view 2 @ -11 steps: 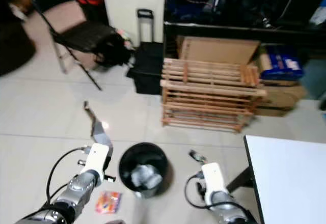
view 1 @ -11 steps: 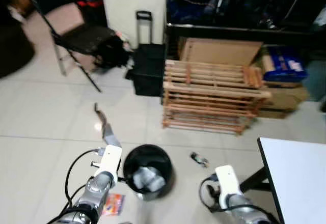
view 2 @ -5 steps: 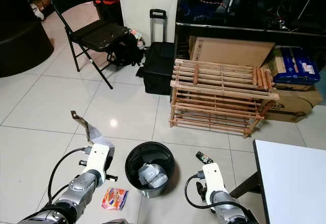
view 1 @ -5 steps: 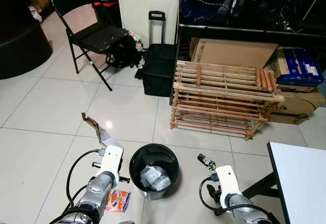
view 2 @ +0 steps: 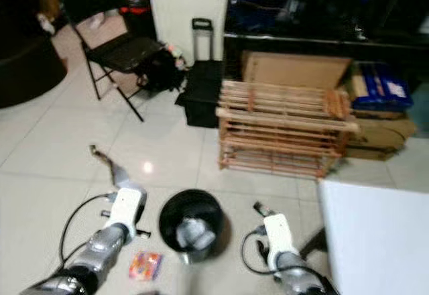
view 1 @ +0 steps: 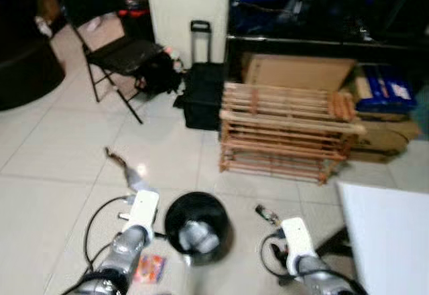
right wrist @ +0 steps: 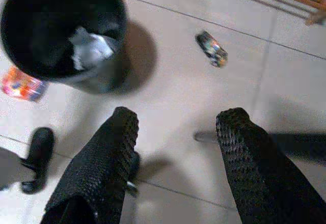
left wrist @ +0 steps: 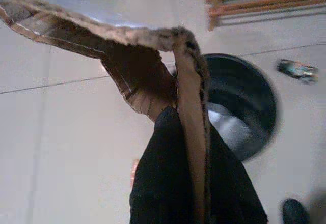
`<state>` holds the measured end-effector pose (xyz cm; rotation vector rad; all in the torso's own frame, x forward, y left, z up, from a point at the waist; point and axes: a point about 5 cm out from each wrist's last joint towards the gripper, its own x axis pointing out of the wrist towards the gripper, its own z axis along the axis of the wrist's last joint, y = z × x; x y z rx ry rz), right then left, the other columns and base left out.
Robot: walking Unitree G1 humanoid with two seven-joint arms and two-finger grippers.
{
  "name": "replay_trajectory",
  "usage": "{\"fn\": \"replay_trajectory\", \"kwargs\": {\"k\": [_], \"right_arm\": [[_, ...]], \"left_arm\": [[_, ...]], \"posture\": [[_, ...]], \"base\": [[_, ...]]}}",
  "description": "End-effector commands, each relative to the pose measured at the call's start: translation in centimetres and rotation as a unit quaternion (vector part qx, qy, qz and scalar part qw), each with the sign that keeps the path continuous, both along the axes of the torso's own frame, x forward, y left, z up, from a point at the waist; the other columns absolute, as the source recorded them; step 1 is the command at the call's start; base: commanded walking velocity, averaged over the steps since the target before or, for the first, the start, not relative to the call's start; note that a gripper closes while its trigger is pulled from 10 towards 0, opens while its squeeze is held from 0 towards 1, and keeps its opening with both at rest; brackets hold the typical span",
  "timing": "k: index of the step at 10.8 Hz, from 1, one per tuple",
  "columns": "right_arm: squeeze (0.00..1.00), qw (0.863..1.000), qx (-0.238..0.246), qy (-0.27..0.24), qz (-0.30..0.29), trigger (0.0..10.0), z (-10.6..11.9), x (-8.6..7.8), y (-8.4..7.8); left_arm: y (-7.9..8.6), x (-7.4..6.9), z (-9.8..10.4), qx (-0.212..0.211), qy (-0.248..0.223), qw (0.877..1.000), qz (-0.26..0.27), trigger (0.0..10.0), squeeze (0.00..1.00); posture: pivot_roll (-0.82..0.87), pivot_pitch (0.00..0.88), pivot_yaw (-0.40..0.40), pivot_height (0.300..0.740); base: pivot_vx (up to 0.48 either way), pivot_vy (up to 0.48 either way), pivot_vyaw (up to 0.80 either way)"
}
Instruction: Picking trash to rubbish bin
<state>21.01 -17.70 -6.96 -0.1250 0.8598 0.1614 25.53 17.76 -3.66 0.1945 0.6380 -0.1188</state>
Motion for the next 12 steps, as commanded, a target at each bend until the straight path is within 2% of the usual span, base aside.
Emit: {"fn": "replay_trajectory", "kwargs": {"k": [1,7,12], "right_arm": [[0.00,1.000,0.005,-0.006,-0.002,10.0,0.17,0.27,0.03],[0.00,1.000,0.007,-0.006,-0.004,10.0,0.14,0.22,0.05],[0.00,1.000,0.007,-0.006,-0.005,10.0,0.12,0.19,0.12]], "left_arm": [[0.21,-0.03,0.00,0.003,0.001,1.000,-0.001,10.0,0.00],[0.28,0.19,0.25,-0.013,-0.009,1.000,0.007,10.0,0.00],[0.32,0.10,0.16,-0.009,-0.005,1.000,0.003,10.0,0.00]], "posture": [[0.10,0.038,-0.036,0.740],[0.10,0.037,-0.033,0.740],[0.09,0.030,-0.026,0.740]], "base": [[0.000,0.000,0.00],[0.000,0.000,0.00],[0.000,0.000,0.00]]}}
